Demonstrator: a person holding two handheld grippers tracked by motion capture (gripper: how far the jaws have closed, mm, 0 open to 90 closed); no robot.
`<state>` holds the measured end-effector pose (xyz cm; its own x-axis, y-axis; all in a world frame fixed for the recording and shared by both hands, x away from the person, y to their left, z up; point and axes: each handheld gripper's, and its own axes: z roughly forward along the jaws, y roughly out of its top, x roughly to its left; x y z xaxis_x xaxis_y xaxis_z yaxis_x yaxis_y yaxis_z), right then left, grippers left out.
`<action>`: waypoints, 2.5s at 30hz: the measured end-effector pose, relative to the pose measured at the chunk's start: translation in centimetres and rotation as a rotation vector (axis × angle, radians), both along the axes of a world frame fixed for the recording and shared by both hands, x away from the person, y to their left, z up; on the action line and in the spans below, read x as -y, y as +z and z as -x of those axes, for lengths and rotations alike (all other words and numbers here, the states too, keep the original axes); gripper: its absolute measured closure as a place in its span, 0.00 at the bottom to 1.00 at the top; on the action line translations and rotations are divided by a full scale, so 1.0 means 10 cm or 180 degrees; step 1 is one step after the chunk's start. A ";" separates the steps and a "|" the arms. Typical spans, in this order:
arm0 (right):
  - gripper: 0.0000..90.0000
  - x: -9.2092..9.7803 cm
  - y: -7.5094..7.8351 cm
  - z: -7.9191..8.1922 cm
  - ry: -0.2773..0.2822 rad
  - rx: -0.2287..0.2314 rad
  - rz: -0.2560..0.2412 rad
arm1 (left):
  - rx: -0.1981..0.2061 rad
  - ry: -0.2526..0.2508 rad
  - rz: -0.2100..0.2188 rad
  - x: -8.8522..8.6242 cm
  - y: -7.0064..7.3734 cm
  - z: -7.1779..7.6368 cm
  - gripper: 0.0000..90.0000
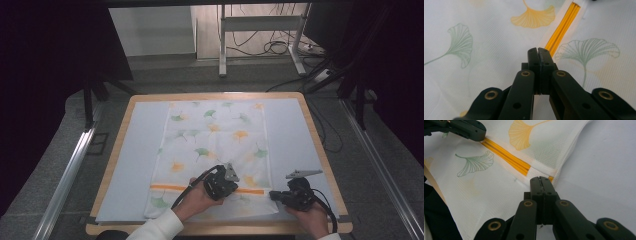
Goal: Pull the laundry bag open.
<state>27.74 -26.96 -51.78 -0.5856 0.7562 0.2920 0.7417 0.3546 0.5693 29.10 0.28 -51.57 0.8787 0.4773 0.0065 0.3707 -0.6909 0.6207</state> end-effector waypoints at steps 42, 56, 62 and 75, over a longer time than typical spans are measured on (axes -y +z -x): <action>0.99 -0.01 0.00 0.00 0.0037 0.0026 0.0033 | -0.0001 0.0183 -0.0045 -0.41 -0.01 0.04 1.00; 0.99 -0.01 0.01 0.00 0.0031 0.0027 0.0036 | -0.0040 0.0391 -0.0025 -0.71 -0.02 0.06 1.00; 0.99 -0.01 0.01 0.00 0.0035 0.0028 0.0035 | -0.0027 0.0443 -0.0049 -0.82 -0.03 0.08 1.00; 0.99 -0.01 0.01 0.00 0.0043 0.0027 0.0037 | -0.0030 0.0596 -0.0051 -1.10 -0.04 0.11 1.00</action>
<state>27.74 -26.84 -51.70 -0.5983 0.7515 0.2781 0.7319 0.3713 0.5714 28.00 11.32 -51.98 0.7747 0.6323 0.0075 0.4994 -0.6190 0.6061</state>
